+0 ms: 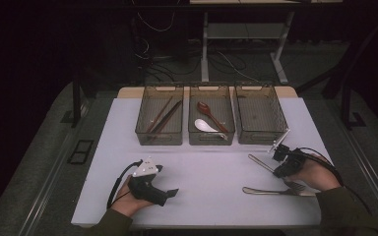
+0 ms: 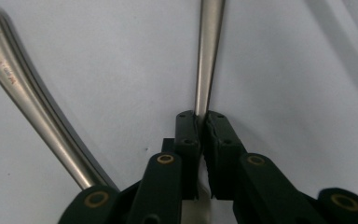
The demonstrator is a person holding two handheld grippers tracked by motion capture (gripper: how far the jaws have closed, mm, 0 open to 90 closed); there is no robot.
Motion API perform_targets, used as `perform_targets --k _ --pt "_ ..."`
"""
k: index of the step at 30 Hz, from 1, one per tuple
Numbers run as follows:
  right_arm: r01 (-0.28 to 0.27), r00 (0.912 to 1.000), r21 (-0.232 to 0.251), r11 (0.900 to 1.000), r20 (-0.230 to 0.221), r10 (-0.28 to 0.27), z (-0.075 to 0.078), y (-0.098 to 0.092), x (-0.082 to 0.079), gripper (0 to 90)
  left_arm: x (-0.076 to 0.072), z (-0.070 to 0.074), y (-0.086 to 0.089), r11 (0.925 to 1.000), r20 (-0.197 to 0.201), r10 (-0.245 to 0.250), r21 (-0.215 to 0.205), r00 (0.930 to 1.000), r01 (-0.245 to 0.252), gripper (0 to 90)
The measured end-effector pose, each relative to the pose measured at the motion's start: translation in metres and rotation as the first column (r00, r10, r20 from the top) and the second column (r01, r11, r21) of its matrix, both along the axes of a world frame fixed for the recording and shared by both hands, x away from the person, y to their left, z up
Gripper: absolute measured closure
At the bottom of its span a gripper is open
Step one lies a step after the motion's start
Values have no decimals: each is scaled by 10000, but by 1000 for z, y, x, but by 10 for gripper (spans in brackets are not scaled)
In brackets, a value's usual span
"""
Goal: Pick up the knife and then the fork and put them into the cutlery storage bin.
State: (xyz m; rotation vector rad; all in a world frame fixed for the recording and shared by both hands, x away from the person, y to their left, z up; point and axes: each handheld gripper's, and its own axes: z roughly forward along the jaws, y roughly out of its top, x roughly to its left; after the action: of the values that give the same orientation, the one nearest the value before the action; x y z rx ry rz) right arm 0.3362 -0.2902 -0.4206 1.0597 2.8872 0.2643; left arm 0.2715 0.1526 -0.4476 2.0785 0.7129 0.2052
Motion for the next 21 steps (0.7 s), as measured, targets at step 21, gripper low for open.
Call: perform_targets --k 21 --pt "-52 9928 2042 9789 1183 -194 14 -18 2 852 0 0 1 10000 9 34 -38 10000 -34 0"
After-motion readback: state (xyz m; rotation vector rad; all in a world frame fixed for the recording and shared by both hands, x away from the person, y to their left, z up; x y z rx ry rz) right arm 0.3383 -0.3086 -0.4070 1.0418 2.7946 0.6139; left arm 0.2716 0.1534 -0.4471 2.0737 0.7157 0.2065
